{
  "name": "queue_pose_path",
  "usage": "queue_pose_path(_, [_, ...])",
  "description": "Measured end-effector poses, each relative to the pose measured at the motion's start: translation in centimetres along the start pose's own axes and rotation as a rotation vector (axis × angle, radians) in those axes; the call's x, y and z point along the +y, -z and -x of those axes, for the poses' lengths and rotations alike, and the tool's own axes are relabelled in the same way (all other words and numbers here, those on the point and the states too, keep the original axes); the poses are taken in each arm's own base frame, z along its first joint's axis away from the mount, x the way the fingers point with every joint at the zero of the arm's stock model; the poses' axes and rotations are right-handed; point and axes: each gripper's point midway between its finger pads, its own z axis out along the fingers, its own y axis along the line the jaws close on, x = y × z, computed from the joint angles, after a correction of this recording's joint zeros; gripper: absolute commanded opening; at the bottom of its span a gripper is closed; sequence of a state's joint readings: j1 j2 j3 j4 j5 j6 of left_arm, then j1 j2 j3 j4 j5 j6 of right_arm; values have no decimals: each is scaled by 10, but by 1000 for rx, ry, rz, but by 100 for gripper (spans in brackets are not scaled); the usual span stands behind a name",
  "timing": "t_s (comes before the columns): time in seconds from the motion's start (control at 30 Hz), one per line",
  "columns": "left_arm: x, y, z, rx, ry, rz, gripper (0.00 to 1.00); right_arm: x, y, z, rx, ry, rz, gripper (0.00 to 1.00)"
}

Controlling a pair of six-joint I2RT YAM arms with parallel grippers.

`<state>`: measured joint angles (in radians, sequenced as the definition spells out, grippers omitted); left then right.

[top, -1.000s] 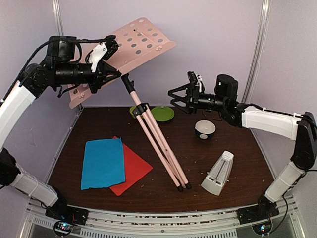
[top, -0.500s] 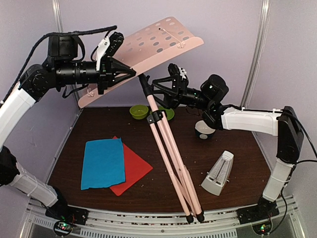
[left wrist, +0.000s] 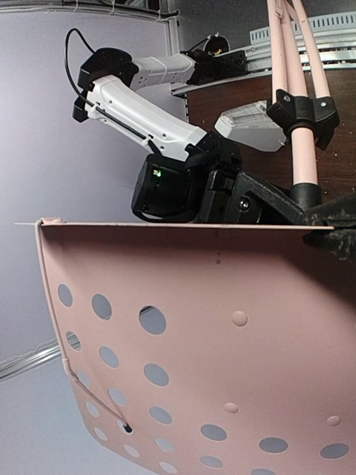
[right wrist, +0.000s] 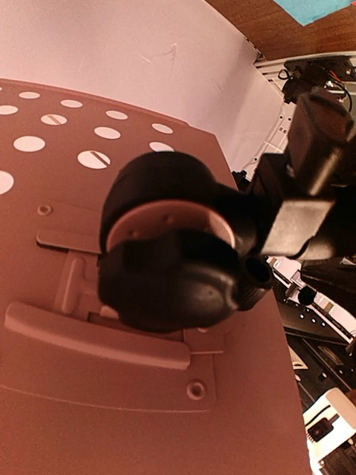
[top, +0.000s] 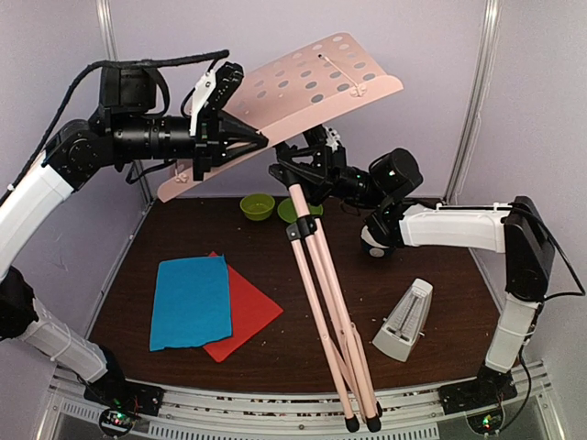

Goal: Set up the instrument practice props

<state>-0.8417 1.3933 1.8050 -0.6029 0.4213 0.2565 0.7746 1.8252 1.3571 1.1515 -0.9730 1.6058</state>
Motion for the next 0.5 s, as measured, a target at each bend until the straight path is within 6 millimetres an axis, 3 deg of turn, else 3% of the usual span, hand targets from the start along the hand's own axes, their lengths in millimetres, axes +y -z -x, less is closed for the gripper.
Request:
queue_pose_path(0.3, [-1, 0, 4, -14, -7, -6, 0, 0, 0, -1, 3, -15, -1, 0])
queue_pose_path(0.4, [-1, 1, 4, -16, -7, -4, 12, 0, 0, -1, 3, -17, -4, 0])
queue_pose_path(0.5, [3, 3, 18, -68, -28, 17, 33, -3, 0, -1, 6, -24, -19, 0])
